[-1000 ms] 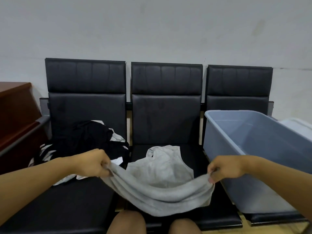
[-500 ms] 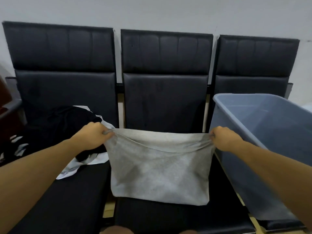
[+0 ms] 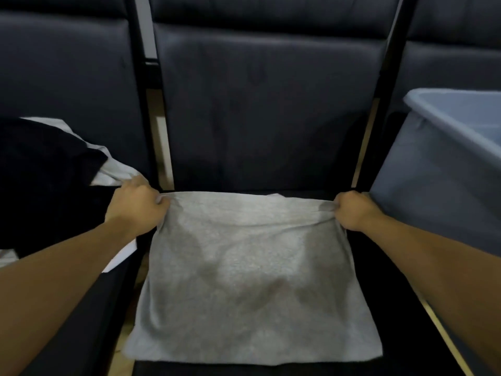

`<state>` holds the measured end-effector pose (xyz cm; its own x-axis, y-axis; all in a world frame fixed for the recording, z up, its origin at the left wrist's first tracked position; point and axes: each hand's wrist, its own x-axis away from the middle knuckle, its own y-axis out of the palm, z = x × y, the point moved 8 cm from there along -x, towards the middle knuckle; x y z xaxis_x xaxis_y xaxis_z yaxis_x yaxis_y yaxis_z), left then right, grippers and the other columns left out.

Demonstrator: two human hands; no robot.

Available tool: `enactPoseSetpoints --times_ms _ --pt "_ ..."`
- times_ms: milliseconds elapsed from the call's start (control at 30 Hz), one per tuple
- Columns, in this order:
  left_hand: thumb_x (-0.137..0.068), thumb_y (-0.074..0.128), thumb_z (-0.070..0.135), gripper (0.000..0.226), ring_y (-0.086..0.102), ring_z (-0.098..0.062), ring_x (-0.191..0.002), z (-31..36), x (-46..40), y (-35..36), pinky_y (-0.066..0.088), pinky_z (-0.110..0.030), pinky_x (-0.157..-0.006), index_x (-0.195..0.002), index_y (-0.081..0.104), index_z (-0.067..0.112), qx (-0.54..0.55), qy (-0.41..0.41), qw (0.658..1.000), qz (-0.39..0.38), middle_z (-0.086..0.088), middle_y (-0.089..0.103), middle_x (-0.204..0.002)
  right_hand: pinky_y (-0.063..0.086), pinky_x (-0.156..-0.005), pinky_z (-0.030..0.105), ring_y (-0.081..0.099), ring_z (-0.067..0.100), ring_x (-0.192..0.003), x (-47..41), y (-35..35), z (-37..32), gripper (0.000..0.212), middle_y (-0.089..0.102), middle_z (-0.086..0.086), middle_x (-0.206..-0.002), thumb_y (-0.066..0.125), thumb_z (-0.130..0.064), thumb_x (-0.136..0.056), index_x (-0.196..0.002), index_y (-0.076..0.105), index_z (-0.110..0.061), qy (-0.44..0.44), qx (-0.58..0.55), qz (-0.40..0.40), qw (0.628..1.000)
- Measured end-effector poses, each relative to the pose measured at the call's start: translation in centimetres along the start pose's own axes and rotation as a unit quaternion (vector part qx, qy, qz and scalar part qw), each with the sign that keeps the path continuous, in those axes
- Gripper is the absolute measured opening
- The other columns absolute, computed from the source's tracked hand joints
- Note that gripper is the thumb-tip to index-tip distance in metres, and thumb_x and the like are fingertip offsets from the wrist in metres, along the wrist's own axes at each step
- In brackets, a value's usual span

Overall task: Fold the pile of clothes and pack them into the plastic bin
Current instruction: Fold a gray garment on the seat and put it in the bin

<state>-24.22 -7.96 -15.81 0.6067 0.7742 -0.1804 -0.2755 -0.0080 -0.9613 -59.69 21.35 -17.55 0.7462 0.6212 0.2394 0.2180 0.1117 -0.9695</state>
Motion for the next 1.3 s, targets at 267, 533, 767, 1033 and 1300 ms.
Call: enactPoseSetpoints --times_ms 267,533,767,1033,1300 --pt "-0.089 0.061 0.034 0.025 0.055 -0.042 -0.102 -1.2 -0.3 3.2 0.048 -0.047 -0.081 -0.071 0.059 0.017 0.000 -0.049 0.999 0.012 -0.019 0.059 -0.104 0.046 -0.096 0.043 0.051 0.030 -0.114 1.2 -0.6 -0.3 0.021 0.061 0.008 -0.120 0.056 -0.020 -0.098 -0.117 0.063 -0.015 -0.073 -0.162 0.266 0.947" --pt "-0.092 0.062 0.027 0.015 0.055 -0.020 -0.094 10.3 5.4 -0.7 0.048 -0.040 -0.084 -0.105 0.061 0.018 0.161 0.153 0.971 0.086 -0.001 0.054 -0.102 0.014 -0.124 0.032 0.026 0.010 -0.151 4.7 1.5 -13.0 0.036 0.042 -0.011 -0.156 0.041 -0.038 -0.105 -0.135 0.061 -0.028 -0.411 -0.111 0.156 0.891" --pt "-0.089 0.038 0.074 0.065 0.036 -0.020 -0.129 18.0 17.4 5.6 0.030 -0.033 -0.112 -0.136 0.034 0.029 0.017 0.218 0.957 -0.192 0.000 0.034 -0.137 -0.009 -0.126 0.040 -0.015 0.003 -0.153 5.2 7.1 -12.4 0.054 -0.010 -0.021 -0.167 0.013 -0.057 -0.106 -0.158 0.007 -0.048 -0.267 -0.001 0.020 0.964" --pt "-0.086 0.064 0.039 0.070 0.023 -0.026 -0.134 15.0 17.8 2.8 0.020 -0.037 -0.115 -0.143 0.025 0.026 -0.030 0.119 0.936 -0.331 -0.004 0.020 -0.140 -0.019 -0.122 0.046 -0.026 0.017 -0.152 12.4 8.7 -8.6 0.061 -0.028 -0.010 -0.164 0.006 -0.057 -0.104 -0.159 -0.012 -0.039 0.009 -0.064 -0.028 0.998" --pt "-0.082 0.055 0.003 0.062 0.023 -0.028 -0.128 11.5 18.6 0.6 0.030 -0.038 -0.108 -0.135 0.030 0.022 0.011 -0.095 0.943 -0.319 -0.007 0.019 -0.132 -0.020 -0.119 0.055 -0.036 0.031 -0.147 22.2 9.6 -10.7 0.074 -0.040 0.007 -0.159 0.018 -0.052 -0.105 -0.158 -0.022 -0.021 0.197 -0.282 -0.190 0.919"
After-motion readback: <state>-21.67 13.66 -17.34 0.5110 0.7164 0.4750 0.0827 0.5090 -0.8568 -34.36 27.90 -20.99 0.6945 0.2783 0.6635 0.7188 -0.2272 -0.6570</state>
